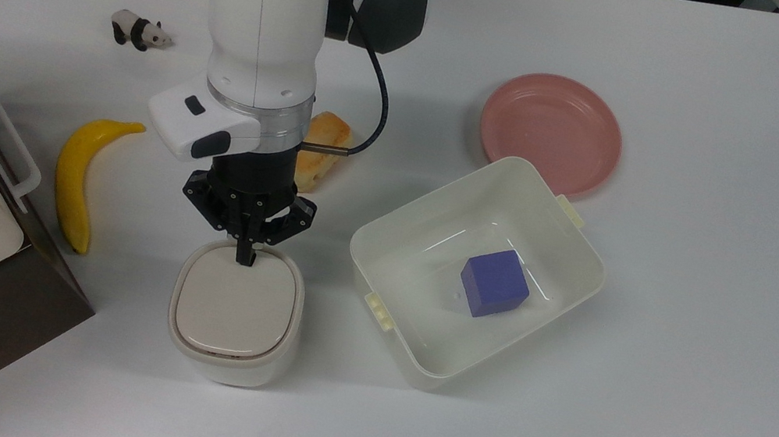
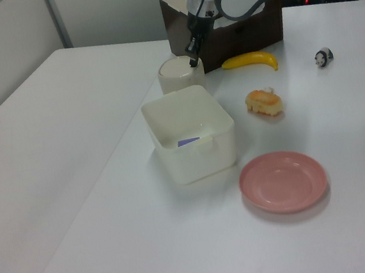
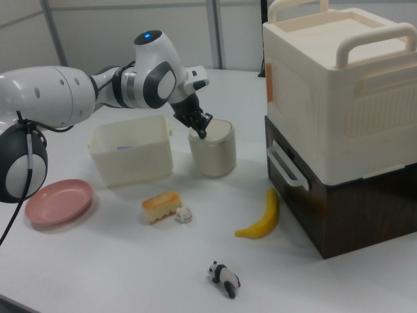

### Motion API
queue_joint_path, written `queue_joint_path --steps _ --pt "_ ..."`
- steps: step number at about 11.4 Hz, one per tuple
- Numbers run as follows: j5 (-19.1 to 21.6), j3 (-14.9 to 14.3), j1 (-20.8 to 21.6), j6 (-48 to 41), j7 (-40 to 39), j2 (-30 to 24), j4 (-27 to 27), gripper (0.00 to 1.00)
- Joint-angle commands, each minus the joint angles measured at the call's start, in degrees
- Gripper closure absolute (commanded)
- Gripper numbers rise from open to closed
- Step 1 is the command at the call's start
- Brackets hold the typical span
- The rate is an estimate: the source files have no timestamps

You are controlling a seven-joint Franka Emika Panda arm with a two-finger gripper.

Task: Open the trash can
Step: 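Press the gripper onto the lid's push button, then lift the gripper up away from the popped-open lid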

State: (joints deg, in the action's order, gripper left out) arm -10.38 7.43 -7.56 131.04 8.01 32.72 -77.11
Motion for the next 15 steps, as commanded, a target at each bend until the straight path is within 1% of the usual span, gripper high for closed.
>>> queue_joint_path --steps 1,3,5,6,7,8,9,10,11,12,13,15 --pt "0.0 -0.1 -0.1 1.4 0.5 -1.2 -0.7 1.00" --pt "1.8 0.0 -0.2 1.2 0.7 -2.2 0.0 1.00" --pt "4.6 0.0 -0.7 0.6 0.7 -4.9 0.7 1.00" --pt "6.5 0.1 -0.8 -1.5 0.6 -7.2 0.7 1.00" --pt "8.8 0.0 -0.9 -5.4 0.3 -9.7 0.7 1.00" --pt "12.6 0.0 -1.9 -10.7 0.0 -12.5 0.7 1.00" --pt "16.9 -0.1 -2.7 -17.4 -1.7 -15.7 0.7 1.00" --pt "20.3 -0.2 -3.4 -25.0 -5.0 -17.9 0.8 1.00" --pt "21.4 -0.4 -3.6 -31.7 -6.6 -19.1 1.3 1.00" --pt "21.5 -0.4 -3.6 -34.4 -7.3 -19.1 2.1 1.00" --pt "21.5 -0.4 -3.7 -36.7 -7.5 -19.1 2.5 1.00" --pt "21.5 -0.5 -3.7 -38.0 -8.1 -19.1 2.4 1.00"
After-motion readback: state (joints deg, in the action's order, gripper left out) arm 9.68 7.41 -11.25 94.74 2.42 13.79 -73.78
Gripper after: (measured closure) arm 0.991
